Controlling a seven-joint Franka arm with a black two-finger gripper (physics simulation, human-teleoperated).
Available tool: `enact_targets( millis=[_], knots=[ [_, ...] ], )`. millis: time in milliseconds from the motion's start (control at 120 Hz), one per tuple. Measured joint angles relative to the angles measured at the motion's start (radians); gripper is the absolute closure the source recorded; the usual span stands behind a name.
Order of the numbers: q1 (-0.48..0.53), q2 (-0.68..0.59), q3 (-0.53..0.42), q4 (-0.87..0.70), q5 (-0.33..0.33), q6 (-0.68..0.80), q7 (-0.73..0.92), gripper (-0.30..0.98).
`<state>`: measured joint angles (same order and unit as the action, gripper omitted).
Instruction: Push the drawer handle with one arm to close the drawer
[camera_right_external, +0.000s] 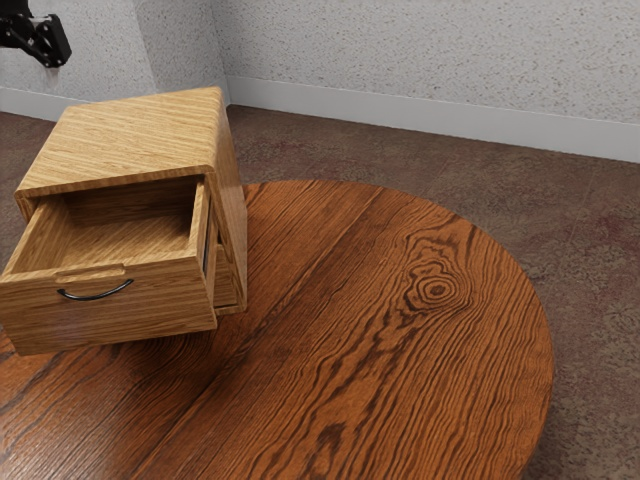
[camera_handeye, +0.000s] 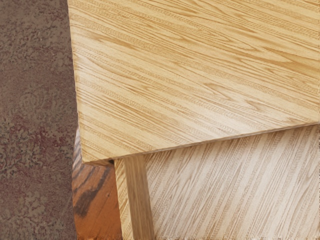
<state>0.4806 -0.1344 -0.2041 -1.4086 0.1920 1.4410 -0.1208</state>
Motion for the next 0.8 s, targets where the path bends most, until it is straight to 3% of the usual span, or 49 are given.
enact_targets(
  millis=[167, 300, 583, 800],
  knots=[
    [-0.068, 0.002, -0.009, -0.061, -0.004, -0.012, -0.012, 0.0],
    [-0.072, -0.112, -0.009, -0.237, -0.028, -0.005, -0.032, 0.01],
    [-0.067, -0.325, -0.018, -0.583, -0.164, 0.07, -0.105, 0.55],
    [-0.07, -0.485, -0.078, -0.744, -0.251, 0.107, -0.177, 0.72]
  ],
)
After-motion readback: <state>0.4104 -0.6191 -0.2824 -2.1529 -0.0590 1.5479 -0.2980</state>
